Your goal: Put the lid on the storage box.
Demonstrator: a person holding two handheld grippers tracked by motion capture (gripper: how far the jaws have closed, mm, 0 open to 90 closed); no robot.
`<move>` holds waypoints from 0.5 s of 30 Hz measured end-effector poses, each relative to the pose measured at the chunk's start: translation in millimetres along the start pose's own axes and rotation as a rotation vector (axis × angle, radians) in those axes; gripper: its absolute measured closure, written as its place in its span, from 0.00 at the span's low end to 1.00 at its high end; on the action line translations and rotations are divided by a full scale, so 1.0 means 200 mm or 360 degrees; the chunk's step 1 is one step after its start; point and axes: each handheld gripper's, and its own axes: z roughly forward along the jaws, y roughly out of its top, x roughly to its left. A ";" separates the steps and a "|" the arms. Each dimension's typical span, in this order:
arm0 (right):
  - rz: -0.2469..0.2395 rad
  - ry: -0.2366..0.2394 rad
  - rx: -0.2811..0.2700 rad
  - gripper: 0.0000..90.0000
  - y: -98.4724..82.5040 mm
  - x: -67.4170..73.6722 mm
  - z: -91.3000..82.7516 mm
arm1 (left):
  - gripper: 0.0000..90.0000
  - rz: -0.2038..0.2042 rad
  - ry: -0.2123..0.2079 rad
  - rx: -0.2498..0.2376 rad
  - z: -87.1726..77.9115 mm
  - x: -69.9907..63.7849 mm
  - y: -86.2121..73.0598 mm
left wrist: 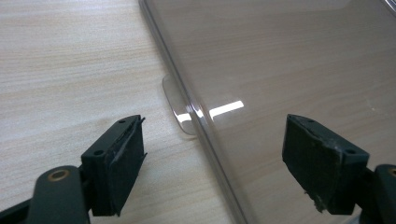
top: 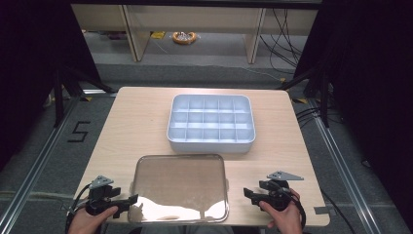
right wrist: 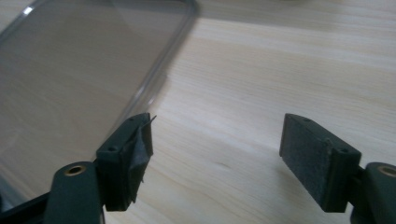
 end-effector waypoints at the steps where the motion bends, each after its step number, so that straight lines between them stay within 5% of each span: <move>1: 0.0058 0.0023 0.0023 0.32 0.00 0.03 0.00 | 0.23 0.0002 -0.0003 0.0004 0.00 0.00 0.00; 15: 0.0097 0.0225 0.0064 0.43 0.08 0.15 0.14 | 0.40 0.0008 -0.0013 0.0028 0.00 0.01 -0.01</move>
